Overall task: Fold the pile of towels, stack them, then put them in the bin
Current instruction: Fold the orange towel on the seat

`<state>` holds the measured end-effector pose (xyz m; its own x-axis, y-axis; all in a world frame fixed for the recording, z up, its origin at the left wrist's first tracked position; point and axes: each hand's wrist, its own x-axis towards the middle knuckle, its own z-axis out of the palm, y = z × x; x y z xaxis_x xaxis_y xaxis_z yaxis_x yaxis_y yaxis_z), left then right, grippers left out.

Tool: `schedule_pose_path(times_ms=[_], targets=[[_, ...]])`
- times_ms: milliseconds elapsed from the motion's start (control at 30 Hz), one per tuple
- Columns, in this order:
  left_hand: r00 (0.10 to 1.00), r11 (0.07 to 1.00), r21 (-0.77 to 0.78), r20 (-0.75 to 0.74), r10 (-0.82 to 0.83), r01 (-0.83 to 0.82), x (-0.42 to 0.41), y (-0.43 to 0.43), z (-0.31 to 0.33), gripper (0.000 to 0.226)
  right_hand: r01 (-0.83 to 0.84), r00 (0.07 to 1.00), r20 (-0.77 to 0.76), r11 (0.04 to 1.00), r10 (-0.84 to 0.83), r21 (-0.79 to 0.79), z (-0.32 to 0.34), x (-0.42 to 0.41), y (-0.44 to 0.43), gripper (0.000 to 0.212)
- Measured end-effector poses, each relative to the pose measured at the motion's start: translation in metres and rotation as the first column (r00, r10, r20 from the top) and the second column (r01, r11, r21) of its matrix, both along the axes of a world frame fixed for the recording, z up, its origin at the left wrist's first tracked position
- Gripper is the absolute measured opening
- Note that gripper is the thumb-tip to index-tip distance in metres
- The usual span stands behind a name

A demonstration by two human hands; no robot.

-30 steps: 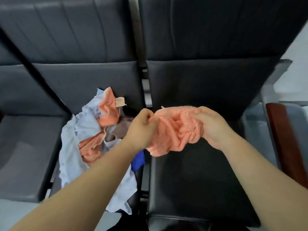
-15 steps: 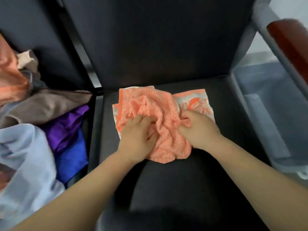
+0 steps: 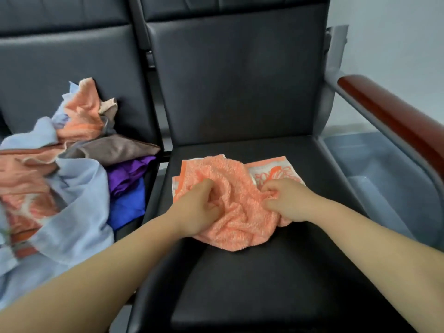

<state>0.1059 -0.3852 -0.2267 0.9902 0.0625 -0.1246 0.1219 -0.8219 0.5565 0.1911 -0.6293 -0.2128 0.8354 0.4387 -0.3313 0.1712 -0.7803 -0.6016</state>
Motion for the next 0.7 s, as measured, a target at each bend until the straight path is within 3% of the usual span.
schedule_pose_path(times_ms=[67, 133, 233, 333, 400, 533, 700], targets=[[0.998, 0.997, -0.044, 0.005, 0.064, -0.064, -0.014, 0.002, 0.008, 0.048, 0.011, 0.999, 0.034, 1.0, -0.012, 0.027, 0.003, -0.012, -0.009, 0.01], [0.981, 0.972, -0.132, -0.007, 0.196, -0.195, -0.019, 0.005, 0.013, 0.063, 0.029, 0.999, 0.043, 0.998, -0.031, 0.064, 0.004, -0.019, -0.011, 0.021], [0.948, 0.938, -0.141, -0.046, 0.315, -0.318, -0.028, 0.005, 0.017, 0.046, 0.047, 0.997, 0.056, 0.998, -0.048, 0.033, 0.008, -0.028, -0.004, 0.049], [0.941, 0.938, -0.078, -0.056, 0.333, -0.337, -0.034, 0.01, 0.017, 0.013, 0.091, 0.994, 0.059, 0.995, -0.093, 0.035, 0.013, -0.032, 0.008, 0.064], [0.941, 0.942, -0.029, -0.067, 0.333, -0.336, -0.035, 0.017, 0.014, 0.022, 0.087, 0.991, 0.094, 0.996, -0.09, 0.035, 0.012, -0.033, 0.013, 0.058], [0.968, 0.947, 0.208, 0.007, 0.25, -0.246, -0.034, 0.024, 0.016, 0.023, -0.008, 0.986, 0.165, 1.0, 0.011, -0.018, 0.006, -0.036, 0.021, 0.017], [0.977, 0.979, 0.059, 0.105, 0.186, -0.193, -0.025, 0.028, 0.003, 0.026, 0.016, 0.999, 0.038, 0.995, -0.02, 0.102, 0.001, -0.034, 0.032, 0.053]])
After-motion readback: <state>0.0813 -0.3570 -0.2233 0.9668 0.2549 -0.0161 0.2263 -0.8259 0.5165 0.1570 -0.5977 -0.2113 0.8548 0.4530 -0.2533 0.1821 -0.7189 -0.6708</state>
